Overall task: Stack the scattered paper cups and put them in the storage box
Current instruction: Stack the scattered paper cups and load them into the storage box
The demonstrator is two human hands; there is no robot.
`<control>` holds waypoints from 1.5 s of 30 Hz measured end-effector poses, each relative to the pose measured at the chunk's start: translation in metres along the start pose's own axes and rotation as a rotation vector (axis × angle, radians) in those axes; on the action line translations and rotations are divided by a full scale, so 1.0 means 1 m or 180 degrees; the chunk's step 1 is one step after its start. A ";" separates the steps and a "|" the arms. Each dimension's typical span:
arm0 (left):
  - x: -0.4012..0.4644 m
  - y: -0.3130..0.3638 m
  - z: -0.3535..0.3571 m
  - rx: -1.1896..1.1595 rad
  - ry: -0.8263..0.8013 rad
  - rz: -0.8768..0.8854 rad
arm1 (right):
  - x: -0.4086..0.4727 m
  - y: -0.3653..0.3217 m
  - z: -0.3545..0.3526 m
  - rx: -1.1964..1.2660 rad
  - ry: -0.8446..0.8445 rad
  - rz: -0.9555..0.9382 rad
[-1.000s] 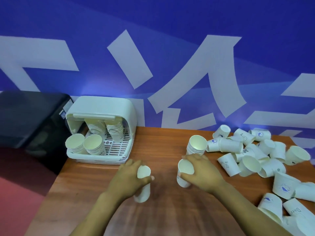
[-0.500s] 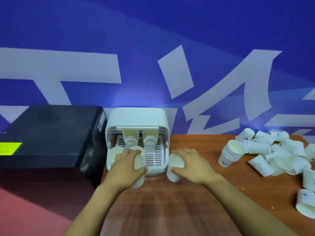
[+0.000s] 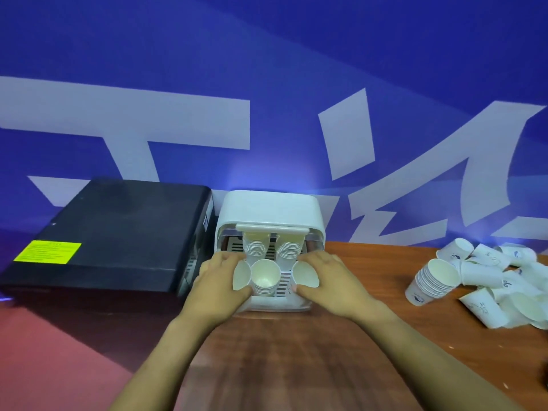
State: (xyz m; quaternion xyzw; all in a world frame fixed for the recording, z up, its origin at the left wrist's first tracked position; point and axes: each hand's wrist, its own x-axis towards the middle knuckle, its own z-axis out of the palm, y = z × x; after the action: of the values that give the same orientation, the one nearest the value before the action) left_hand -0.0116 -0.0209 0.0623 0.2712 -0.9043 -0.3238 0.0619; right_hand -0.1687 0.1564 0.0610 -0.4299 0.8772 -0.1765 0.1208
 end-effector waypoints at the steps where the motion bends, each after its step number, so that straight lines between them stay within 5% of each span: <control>1: 0.004 0.001 -0.003 0.0005 0.0071 0.0029 | 0.004 -0.002 0.000 0.0057 0.0041 -0.0012; 13: 0.039 -0.017 -0.003 -0.0068 0.0454 -0.0054 | 0.042 -0.029 0.021 0.0293 0.0156 -0.0360; 33: 0.071 -0.065 0.069 0.0300 0.0006 -0.0128 | 0.082 -0.007 0.099 0.0300 -0.0396 -0.0020; 45: 0.059 -0.053 0.059 0.0696 -0.0340 -0.0202 | 0.070 0.003 0.087 0.0222 -0.0380 -0.0025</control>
State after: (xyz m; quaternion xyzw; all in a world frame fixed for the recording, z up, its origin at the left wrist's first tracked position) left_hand -0.0543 -0.0540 -0.0204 0.2872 -0.9272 -0.2391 -0.0266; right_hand -0.1813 0.0843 -0.0238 -0.4386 0.8601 -0.1814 0.1871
